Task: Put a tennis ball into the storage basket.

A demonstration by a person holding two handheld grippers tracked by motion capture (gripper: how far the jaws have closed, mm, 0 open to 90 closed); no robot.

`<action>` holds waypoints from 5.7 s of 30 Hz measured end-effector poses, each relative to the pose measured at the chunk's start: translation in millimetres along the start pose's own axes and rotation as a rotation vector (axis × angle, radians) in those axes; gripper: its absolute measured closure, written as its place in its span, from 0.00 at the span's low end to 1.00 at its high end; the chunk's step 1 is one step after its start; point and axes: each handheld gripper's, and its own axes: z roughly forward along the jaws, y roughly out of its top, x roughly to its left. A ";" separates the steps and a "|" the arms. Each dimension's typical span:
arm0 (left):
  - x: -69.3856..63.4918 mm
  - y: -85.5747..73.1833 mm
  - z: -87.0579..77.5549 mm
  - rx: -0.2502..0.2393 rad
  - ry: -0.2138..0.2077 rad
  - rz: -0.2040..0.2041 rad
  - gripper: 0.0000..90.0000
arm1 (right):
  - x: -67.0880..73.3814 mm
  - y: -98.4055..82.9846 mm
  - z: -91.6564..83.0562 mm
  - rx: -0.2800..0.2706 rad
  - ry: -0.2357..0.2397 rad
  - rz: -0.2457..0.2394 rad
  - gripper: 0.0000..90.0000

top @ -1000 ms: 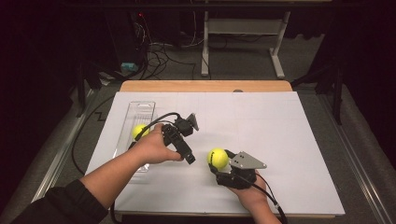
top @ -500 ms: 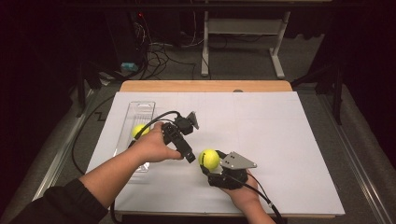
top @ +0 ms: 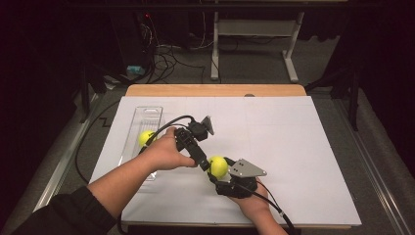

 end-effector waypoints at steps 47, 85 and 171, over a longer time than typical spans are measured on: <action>-21.2 33.0 23.7 0.021 -0.049 0.030 0.01 | -0.8 4.8 -5.4 -0.063 0.033 0.035 0.31; -20.4 32.4 26.3 0.028 -0.111 0.052 0.28 | -0.2 4.5 -4.2 -0.057 0.029 0.036 0.31; 7.5 12.2 17.3 0.039 -0.026 -0.032 0.29 | -23.6 -9.8 -19.9 -0.040 -0.038 0.056 0.00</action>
